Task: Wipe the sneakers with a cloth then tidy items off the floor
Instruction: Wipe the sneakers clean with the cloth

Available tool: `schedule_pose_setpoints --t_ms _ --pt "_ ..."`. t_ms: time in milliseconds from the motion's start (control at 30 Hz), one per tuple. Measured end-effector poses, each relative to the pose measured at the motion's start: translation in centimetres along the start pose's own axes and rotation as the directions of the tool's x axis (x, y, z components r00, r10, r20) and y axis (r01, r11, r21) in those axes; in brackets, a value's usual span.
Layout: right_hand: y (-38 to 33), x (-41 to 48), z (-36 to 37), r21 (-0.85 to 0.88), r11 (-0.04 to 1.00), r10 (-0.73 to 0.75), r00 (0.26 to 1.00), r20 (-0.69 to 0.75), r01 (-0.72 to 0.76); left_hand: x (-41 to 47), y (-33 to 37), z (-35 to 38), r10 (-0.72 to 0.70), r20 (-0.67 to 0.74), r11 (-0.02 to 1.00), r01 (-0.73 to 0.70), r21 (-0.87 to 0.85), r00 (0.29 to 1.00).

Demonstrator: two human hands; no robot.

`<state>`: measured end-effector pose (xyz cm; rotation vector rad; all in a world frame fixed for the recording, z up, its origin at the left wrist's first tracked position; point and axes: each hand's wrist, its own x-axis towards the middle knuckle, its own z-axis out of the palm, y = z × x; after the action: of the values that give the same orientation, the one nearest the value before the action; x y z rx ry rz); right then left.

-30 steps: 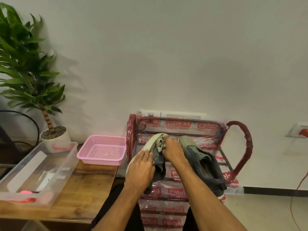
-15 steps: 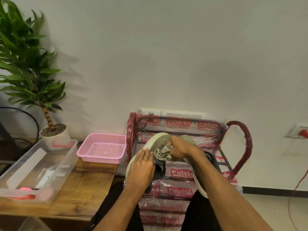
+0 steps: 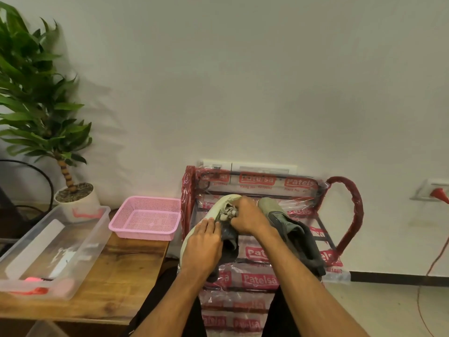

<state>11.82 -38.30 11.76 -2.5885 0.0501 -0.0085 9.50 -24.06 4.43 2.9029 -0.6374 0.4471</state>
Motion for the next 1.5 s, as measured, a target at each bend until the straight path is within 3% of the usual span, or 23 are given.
schedule_pose_setpoints --t_ms 300,467,700,833,1033,1133,1367,1500 --pt "-0.5 -0.4 1.8 -0.008 0.999 -0.033 0.999 -0.003 0.033 0.6 -0.4 -0.2 -0.047 -0.028 0.998 0.046 -0.050 0.998" --pt "0.2 -0.3 1.0 -0.128 0.990 -0.040 0.996 0.079 0.050 0.5 -0.3 -0.4 -0.054 0.000 0.996 0.053 -0.074 0.999" --pt "-0.3 0.2 2.3 -0.351 0.928 -0.150 0.988 -0.040 0.127 0.4 -0.2 -0.7 -0.080 0.013 0.994 0.080 -0.070 0.997" --pt "-0.7 0.2 2.6 -0.225 0.972 -0.079 0.996 -0.038 0.069 0.6 -0.3 -0.8 -0.084 0.027 0.993 0.086 -0.081 0.996" --pt "1.2 0.5 -0.6 -0.032 0.997 -0.059 0.978 0.201 0.067 0.1 0.1 -0.1 -0.032 0.022 0.999 0.032 -0.042 0.999" --pt "2.2 0.2 -2.8 -0.008 1.000 -0.027 0.971 0.238 0.030 0.1 0.3 -0.1 -0.040 0.006 0.998 0.040 -0.052 0.999" --pt "1.9 1.3 -1.4 -0.169 0.983 0.062 0.998 -0.025 -0.065 0.2 0.3 -0.2 -0.033 -0.005 0.999 0.033 -0.042 0.999" --pt "0.1 1.1 0.9 -0.313 0.950 -0.027 0.994 -0.109 -0.008 0.1 0.4 -0.1 -0.044 -0.023 0.998 0.042 -0.047 0.999"
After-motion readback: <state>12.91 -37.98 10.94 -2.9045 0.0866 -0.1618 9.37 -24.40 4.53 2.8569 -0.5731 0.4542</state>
